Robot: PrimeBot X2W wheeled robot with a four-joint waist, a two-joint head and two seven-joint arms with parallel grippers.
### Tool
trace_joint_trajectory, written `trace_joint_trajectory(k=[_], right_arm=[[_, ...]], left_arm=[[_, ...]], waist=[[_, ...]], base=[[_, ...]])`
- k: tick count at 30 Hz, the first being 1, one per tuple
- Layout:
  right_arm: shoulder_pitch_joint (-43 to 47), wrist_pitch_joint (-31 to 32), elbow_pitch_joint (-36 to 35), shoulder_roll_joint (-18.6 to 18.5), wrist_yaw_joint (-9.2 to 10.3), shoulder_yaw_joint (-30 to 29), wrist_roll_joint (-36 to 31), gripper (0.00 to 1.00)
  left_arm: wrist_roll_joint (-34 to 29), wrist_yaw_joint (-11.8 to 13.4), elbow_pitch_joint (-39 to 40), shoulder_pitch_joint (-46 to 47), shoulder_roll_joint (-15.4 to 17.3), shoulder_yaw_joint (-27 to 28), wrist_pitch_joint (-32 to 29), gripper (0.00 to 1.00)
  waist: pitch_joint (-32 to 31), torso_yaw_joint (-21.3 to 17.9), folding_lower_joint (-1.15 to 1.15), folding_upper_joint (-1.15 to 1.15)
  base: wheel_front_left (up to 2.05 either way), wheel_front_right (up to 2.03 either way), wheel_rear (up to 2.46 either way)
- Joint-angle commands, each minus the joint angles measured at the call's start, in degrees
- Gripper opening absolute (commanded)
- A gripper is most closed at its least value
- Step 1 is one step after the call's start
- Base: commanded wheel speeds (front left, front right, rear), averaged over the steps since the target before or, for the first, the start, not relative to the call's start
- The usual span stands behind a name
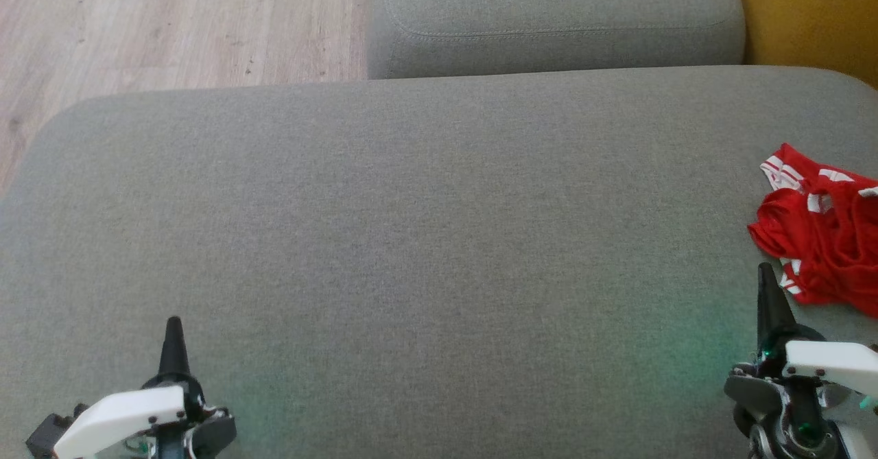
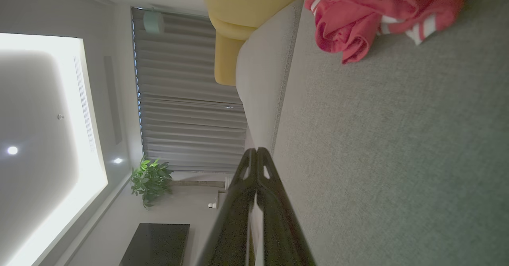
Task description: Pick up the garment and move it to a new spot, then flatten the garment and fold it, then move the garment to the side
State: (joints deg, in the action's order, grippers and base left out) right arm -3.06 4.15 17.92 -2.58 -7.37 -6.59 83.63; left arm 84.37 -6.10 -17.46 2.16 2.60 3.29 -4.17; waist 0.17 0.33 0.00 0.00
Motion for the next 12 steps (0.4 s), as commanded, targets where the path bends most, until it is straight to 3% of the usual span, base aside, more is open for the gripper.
trace_joint_trajectory(k=[1, 12], right_arm=[[-2.93, 0.62, -2.59, -0.29, -0.11, 0.71, 1.66, 0.0], [-3.13, 2.35, -3.9, -0.3, -0.12, 0.06, 8.53, 0.0]], left_arm=[[1.43, -0.72, 2.34, 3.4, 0.26, 2.03, -0.59, 0.0], [7.8, -1.38, 3.4, 4.04, 0.28, 3.22, -2.31, 0.0]], waist=[[0.0, -0.03, 0.0, 0.0], [0.0, -0.32, 0.0, 0.0]], base=[[0.0, 0.0, 0.0], [0.0, 0.0, 0.0]])
